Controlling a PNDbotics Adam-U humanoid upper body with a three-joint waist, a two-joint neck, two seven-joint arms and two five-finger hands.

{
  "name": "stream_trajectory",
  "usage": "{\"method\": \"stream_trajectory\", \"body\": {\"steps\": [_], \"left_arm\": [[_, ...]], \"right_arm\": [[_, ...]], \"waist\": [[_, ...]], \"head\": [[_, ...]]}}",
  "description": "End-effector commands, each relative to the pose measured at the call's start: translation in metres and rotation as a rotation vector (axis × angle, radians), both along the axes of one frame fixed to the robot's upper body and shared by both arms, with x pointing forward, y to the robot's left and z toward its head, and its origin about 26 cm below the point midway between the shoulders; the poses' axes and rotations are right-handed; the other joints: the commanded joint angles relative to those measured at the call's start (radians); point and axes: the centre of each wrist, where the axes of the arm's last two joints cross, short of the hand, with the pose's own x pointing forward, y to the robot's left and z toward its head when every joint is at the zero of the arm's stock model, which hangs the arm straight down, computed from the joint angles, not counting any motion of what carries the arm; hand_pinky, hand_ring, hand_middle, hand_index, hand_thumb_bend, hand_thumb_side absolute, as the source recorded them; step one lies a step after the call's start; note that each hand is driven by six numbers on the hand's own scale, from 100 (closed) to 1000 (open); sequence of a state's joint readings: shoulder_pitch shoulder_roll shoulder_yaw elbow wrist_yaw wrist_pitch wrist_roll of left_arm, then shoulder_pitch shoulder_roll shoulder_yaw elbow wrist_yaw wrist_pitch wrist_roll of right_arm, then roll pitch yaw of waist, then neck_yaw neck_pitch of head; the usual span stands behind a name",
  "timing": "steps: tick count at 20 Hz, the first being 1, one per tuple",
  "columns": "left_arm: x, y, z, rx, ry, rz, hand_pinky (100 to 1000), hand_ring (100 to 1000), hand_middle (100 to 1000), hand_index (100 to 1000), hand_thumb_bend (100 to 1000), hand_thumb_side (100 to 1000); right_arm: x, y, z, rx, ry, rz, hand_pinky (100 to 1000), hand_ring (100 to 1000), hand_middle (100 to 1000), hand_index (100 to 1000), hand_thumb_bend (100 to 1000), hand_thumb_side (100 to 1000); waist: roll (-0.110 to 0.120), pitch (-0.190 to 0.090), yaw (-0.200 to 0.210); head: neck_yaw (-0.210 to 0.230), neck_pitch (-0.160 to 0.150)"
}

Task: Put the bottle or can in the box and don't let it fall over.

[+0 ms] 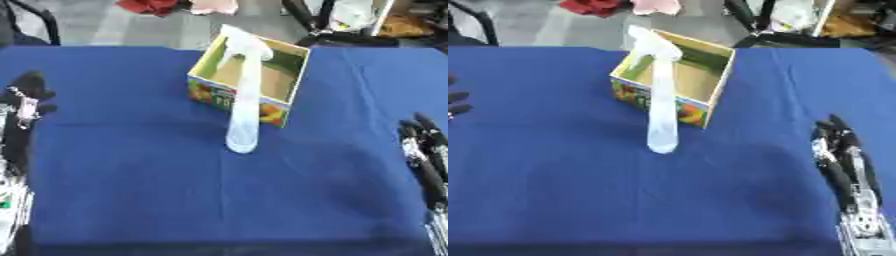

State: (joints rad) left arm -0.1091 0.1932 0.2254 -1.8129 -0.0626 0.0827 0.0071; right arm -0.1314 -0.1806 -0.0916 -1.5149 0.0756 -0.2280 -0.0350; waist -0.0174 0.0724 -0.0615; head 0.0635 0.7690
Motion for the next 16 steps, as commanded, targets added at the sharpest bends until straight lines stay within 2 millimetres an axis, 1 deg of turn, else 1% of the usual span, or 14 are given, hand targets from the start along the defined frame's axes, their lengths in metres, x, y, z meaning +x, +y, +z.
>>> {"method": "stream_trajectory", "body": {"steps": [1,8,11,15,16], "left_arm": [[0.0,0.002,0.011,0.024,-0.033,0.0,786,794,855,903,684,801],[0.0,0.002,0.011,0.023,-0.033,0.0,786,794,855,902,683,802],[0.0,0.002,0.01,0.023,-0.033,0.0,786,794,855,902,683,802],[0.0,0.002,0.01,0.024,-0.029,-0.004,786,795,855,902,683,802],[0.0,0.001,0.009,0.024,-0.028,-0.005,786,795,855,902,683,802]], "right_arm": [[0.003,-0.004,0.011,-0.024,-0.031,0.005,901,874,822,959,121,609],[0.003,-0.004,0.01,-0.025,-0.03,0.004,904,877,824,960,123,609],[0.005,-0.004,0.013,-0.044,-0.034,0.006,912,884,831,960,126,608],[0.017,-0.003,0.029,-0.139,-0.061,0.05,946,936,885,955,144,596],[0.021,-0.001,0.034,-0.17,-0.07,0.071,967,969,919,946,156,594]], "waist": [[0.001,-0.016,0.0],[0.002,-0.017,-0.002],[0.002,-0.018,-0.001],[0.001,-0.02,0.002],[0.001,-0.02,0.004]], "head": [[0.0,0.001],[0.0,0.001],[-0.001,0.001],[-0.009,0.001],[-0.012,0.001]]}}
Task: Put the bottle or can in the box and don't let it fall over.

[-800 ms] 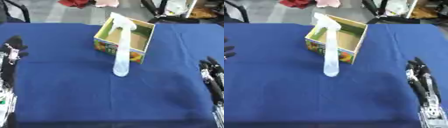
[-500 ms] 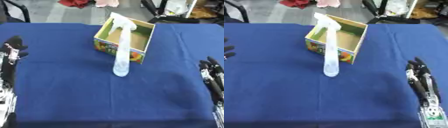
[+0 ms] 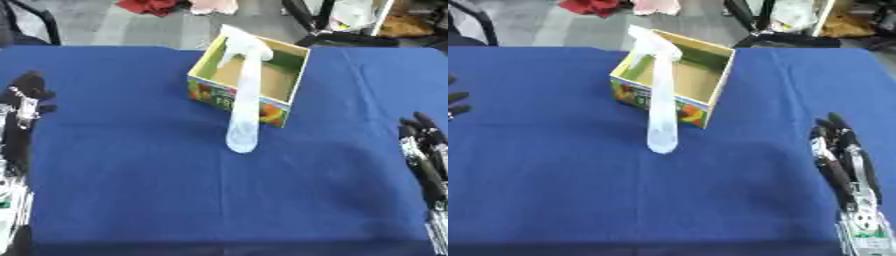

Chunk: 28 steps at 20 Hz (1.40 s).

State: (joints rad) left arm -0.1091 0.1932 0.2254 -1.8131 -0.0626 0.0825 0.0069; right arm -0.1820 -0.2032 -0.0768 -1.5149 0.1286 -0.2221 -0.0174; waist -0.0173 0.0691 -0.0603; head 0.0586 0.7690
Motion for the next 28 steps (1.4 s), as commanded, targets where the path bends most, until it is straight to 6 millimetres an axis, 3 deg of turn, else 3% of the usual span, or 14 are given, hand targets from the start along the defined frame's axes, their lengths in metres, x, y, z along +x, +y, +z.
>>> {"method": "stream_trajectory", "body": {"steps": [1,6,7,8,15,28], "left_arm": [[0.0,0.001,0.009,0.024,-0.027,-0.006,786,795,855,902,683,802],[0.0,0.0,0.008,0.025,-0.023,-0.014,786,795,856,902,683,802],[0.0,0.0,0.008,0.026,-0.022,-0.015,786,795,856,902,683,802],[0.0,0.0,0.008,0.026,-0.022,-0.017,786,795,856,902,683,802],[0.0,-0.001,0.007,0.025,-0.02,-0.024,786,796,856,902,683,802],[0.001,-0.002,0.008,0.024,-0.021,-0.033,786,796,856,902,683,802]], "right_arm": [[0.012,-0.001,0.023,-0.121,-0.045,0.061,977,980,932,938,166,591],[0.036,0.017,0.041,-0.273,-0.069,0.204,1000,1000,998,923,318,586],[0.041,0.023,0.044,-0.298,-0.074,0.238,1000,1000,1000,925,407,556],[0.045,0.028,0.045,-0.324,-0.076,0.267,1000,1000,1000,927,345,590],[0.071,0.064,0.051,-0.438,-0.077,0.458,1000,1000,1000,954,396,618],[0.082,0.111,0.042,-0.514,-0.089,0.617,1000,1000,1000,963,426,648]], "waist": [[0.001,-0.018,0.004],[0.002,-0.021,0.01],[0.002,-0.021,0.011],[0.002,-0.022,0.012],[0.005,-0.023,0.02],[0.006,-0.024,0.04]], "head": [[-0.011,0.001],[-0.025,0.001],[-0.027,0.001],[-0.03,0.001],[-0.04,0.001],[-0.047,0.001]]}}
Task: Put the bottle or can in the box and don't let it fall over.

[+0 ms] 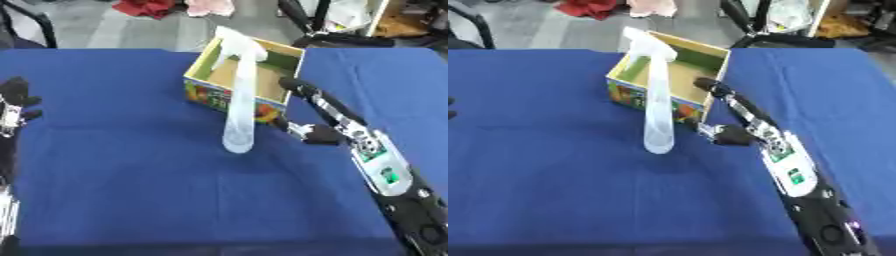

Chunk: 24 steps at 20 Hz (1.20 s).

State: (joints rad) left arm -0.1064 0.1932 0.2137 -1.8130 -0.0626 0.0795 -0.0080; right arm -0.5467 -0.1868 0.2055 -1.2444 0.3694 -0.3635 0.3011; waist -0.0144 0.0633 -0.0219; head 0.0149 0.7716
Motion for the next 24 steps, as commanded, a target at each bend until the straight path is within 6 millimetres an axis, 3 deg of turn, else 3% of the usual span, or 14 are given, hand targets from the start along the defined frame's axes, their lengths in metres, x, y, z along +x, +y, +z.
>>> {"method": "stream_trajectory", "body": {"steps": [1,24], "left_arm": [[0.001,0.0,0.009,0.017,-0.028,-0.009,785,796,856,902,683,802],[0.001,-0.002,0.007,0.011,-0.022,-0.02,785,797,857,902,684,802]], "right_arm": [[0.004,0.008,0.007,-0.013,-0.033,0.018,1000,1000,1000,963,426,649],[0.017,0.053,0.007,-0.067,-0.081,0.062,1000,1000,1000,956,421,672]], "waist": [[0.004,-0.019,0.002],[0.01,-0.023,0.016]], "head": [[-0.004,-0.002],[-0.024,-0.002]]}}
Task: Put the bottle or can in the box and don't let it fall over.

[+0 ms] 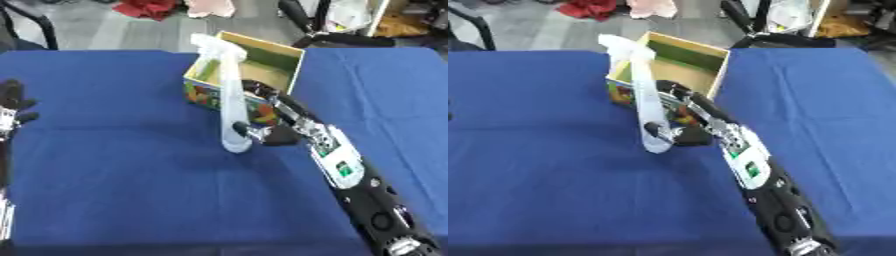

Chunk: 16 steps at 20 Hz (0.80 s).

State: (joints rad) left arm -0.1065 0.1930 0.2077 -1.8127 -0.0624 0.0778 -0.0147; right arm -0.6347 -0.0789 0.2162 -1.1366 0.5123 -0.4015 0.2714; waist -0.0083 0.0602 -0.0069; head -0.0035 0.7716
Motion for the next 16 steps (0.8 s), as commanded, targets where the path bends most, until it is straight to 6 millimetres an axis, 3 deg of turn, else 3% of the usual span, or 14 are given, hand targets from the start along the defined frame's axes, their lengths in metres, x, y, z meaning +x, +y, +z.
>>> {"method": "stream_trajectory", "body": {"steps": [1,10,16], "left_arm": [[0.0,0.0,0.007,0.009,-0.023,-0.008,785,797,857,902,684,803],[0.0,-0.001,0.006,0.008,-0.018,-0.012,785,798,857,902,684,803],[0.0,-0.001,0.005,0.006,-0.016,-0.015,786,798,857,902,684,803]], "right_arm": [[0.005,0.006,0.007,-0.017,-0.029,0.011,1000,1000,1000,957,422,675],[0.01,0.012,-0.004,-0.096,-0.021,-0.002,1000,1000,1000,956,441,673],[0.012,0.021,-0.015,-0.139,-0.004,-0.024,1000,1000,1000,942,408,628]], "waist": [[0.004,-0.02,0.001],[0.005,-0.022,0.002],[0.008,-0.023,0.005]], "head": [[-0.006,-0.002],[-0.013,-0.002],[-0.02,-0.002]]}}
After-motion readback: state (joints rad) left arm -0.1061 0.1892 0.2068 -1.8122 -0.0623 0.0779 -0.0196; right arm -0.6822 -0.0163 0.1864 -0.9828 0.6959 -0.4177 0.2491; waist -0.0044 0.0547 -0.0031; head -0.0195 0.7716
